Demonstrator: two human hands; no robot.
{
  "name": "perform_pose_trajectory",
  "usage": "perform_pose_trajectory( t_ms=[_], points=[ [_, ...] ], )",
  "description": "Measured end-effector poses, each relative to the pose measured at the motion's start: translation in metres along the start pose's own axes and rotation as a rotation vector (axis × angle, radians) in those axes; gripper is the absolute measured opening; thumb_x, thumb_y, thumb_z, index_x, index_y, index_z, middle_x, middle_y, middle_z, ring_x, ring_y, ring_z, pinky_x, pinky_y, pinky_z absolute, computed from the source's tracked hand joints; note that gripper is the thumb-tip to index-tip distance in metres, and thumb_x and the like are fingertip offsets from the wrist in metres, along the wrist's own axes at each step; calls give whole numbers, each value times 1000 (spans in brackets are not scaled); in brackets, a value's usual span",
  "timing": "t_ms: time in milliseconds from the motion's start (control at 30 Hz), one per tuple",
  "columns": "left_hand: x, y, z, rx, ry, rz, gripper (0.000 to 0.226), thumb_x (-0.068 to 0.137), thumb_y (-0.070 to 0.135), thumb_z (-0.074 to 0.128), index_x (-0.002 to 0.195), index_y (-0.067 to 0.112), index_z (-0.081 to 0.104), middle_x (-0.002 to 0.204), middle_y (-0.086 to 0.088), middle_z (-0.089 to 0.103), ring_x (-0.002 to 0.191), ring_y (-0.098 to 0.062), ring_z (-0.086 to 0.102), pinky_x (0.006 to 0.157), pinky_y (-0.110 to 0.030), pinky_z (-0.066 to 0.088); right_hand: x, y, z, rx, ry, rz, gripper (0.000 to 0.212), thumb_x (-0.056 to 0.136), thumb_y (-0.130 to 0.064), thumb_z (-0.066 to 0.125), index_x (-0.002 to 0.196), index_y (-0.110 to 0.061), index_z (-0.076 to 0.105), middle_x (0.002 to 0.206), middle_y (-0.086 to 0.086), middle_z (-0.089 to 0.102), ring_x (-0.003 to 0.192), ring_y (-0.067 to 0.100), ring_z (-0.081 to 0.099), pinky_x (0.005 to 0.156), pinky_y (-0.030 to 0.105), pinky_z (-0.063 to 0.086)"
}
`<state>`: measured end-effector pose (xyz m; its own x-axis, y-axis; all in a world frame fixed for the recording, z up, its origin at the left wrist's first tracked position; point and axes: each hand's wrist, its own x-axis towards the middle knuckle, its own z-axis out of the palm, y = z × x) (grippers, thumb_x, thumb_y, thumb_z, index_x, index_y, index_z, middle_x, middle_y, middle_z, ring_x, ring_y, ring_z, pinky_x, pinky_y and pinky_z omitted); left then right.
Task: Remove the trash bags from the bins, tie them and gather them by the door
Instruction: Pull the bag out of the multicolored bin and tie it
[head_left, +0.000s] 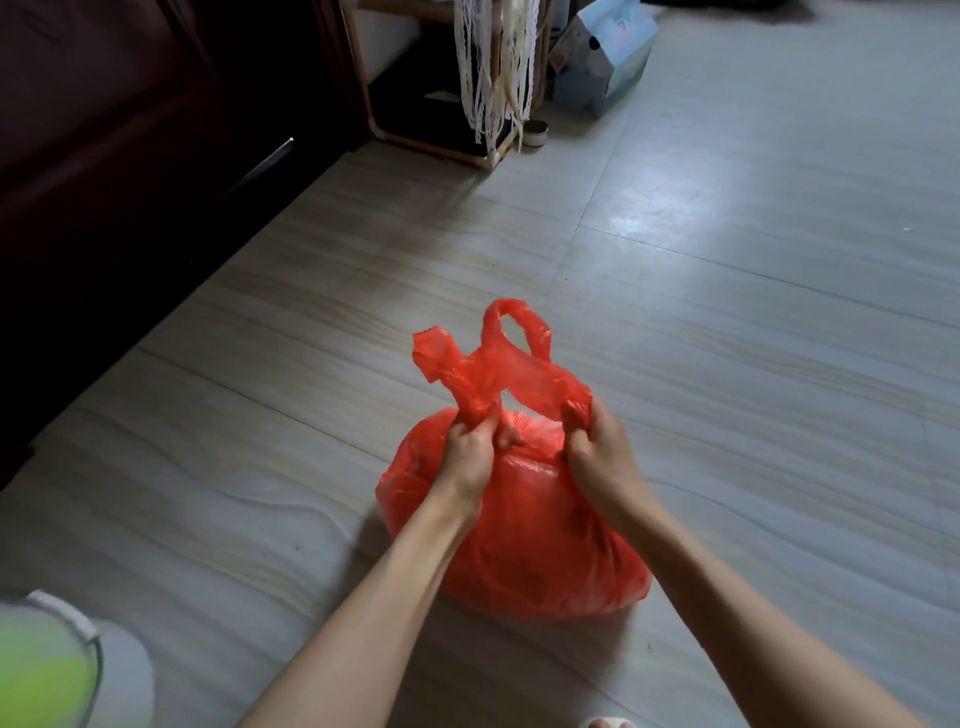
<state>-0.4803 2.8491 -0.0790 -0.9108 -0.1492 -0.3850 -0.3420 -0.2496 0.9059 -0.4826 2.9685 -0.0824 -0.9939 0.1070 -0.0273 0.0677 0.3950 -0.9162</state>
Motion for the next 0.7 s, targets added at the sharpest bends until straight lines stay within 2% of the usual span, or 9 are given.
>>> perform_pose_trajectory(
  t_ms=[67, 167, 300, 367, 400, 467, 500, 600, 700],
  points=[
    [3, -2, 2, 116, 35, 20, 49, 95, 14, 44, 46, 18, 38, 34, 9, 39, 47, -8, 41, 58, -24, 34, 0, -2, 3, 172, 56, 124, 25, 90, -6, 36, 72, -20, 47, 64, -5, 47, 55, 6, 42, 56, 24, 36],
    [8, -4, -2, 285, 29, 46, 50, 95, 20, 45, 45, 19, 37, 40, 9, 41, 38, -1, 36, 56, -25, 33, 4, -5, 4, 569, 30, 380, 29, 99, -13, 33, 72, -14, 43, 56, -1, 45, 31, 4, 32, 47, 24, 36],
    [5, 4, -3, 437, -2, 92, 41, 95, 20, 44, 54, 18, 40, 52, 0, 41, 37, -2, 40, 56, -28, 34, 10, -6, -3, 969, -32, 503, 32, 96, -15, 38, 65, -19, 32, 37, -9, 28, 29, 5, 26, 48, 22, 32],
    [1, 4, -5, 525, -107, 164, 25, 95, 19, 45, 74, 13, 55, 62, -13, 53, 52, -13, 54, 65, -33, 42, 11, -6, -10, 1061, -114, 569, 25, 89, -22, 49, 66, -19, 40, 42, -8, 29, 32, 6, 30, 52, 21, 34],
    [-1, 4, -7, 590, -190, 191, 18, 94, 21, 47, 92, 9, 60, 78, -17, 63, 70, -18, 62, 74, -35, 45, 12, -6, -13, 1063, -176, 592, 22, 83, -29, 56, 67, -19, 44, 45, -8, 30, 33, 6, 32, 54, 21, 36],
    [-3, 2, -14, 686, -367, 227, 32, 88, 33, 53, 113, 14, 59, 106, -4, 68, 102, -9, 61, 90, -29, 45, 11, -7, -16, 1005, -312, 621, 25, 68, -37, 65, 68, -17, 50, 46, -7, 36, 34, 5, 36, 52, 21, 41],
    [-3, 3, -16, 680, -431, 223, 38, 83, 39, 53, 112, 17, 60, 109, 1, 67, 105, -4, 58, 92, -25, 44, 11, -7, -16, 957, -360, 621, 26, 65, -37, 66, 70, -15, 53, 46, -6, 41, 35, 5, 37, 50, 21, 41],
    [1, 2, -19, 637, -476, 208, 27, 83, 32, 56, 108, 25, 62, 105, 12, 66, 100, 1, 58, 90, -19, 46, 14, -11, -11, 811, -290, 591, 11, 79, -14, 58, 69, -13, 53, 38, -5, 46, 30, 5, 36, 42, 19, 37],
    [2, 2, -17, 450, -415, 143, 21, 80, 7, 49, 80, 27, 55, 59, 25, 55, 55, 7, 50, 59, -13, 40, 16, -10, -9, 998, -68, 680, 33, 87, -1, 44, 56, -8, 55, 34, -4, 39, 23, 4, 29, 36, 14, 39]
  ],
)
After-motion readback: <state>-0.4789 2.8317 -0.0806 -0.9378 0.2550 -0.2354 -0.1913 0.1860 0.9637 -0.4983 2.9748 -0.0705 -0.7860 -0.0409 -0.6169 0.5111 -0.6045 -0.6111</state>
